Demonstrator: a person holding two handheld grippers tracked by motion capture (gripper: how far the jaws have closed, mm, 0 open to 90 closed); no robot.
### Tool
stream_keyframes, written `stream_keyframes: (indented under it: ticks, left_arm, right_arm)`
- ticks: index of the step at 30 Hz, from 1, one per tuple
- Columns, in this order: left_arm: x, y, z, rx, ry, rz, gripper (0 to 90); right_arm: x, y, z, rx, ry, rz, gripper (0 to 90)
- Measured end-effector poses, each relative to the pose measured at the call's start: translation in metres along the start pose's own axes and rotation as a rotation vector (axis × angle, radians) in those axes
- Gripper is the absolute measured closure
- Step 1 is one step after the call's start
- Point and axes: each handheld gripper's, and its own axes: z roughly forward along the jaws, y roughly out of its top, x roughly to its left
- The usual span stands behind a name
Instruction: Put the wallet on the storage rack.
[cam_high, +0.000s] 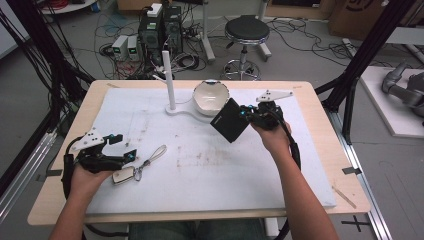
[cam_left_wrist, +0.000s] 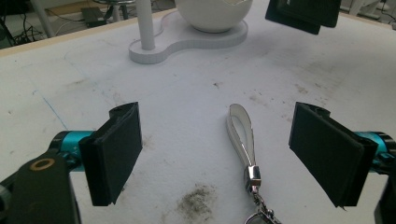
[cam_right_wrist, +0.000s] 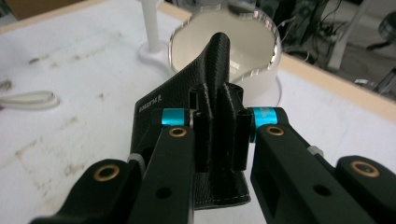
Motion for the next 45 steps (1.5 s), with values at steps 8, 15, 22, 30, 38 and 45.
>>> stream_keyframes:
  ticks: [8,15,22,30,38,45]
  left_arm:
    - [0.0,0.001,0.0,0.0,0.001,0.005,17.3]
    - [-0.001,0.001,0.0,0.005,0.003,0.01,17.2]
    - [-0.001,0.0,-0.001,0.006,0.006,0.011,17.3]
    - [0.0,-0.001,-0.003,0.007,0.011,0.01,17.3]
    - [0.001,-0.002,-0.004,0.008,0.013,0.01,17.3]
    - [0.0,-0.002,-0.003,0.009,0.01,0.009,17.3]
  right_arm:
    - [-0.001,0.038,-0.001,-0.033,-0.033,-0.035,84.3]
    - [-0.005,0.063,0.006,-0.052,-0.051,-0.056,84.3]
    - [-0.007,0.085,0.021,-0.051,-0.068,-0.08,84.2]
    - [-0.007,0.098,0.045,-0.049,-0.084,-0.085,84.2]
    - [-0.01,0.101,0.065,-0.045,-0.101,-0.085,84.2]
    - [-0.012,0.096,0.078,-0.016,-0.121,-0.076,84.2]
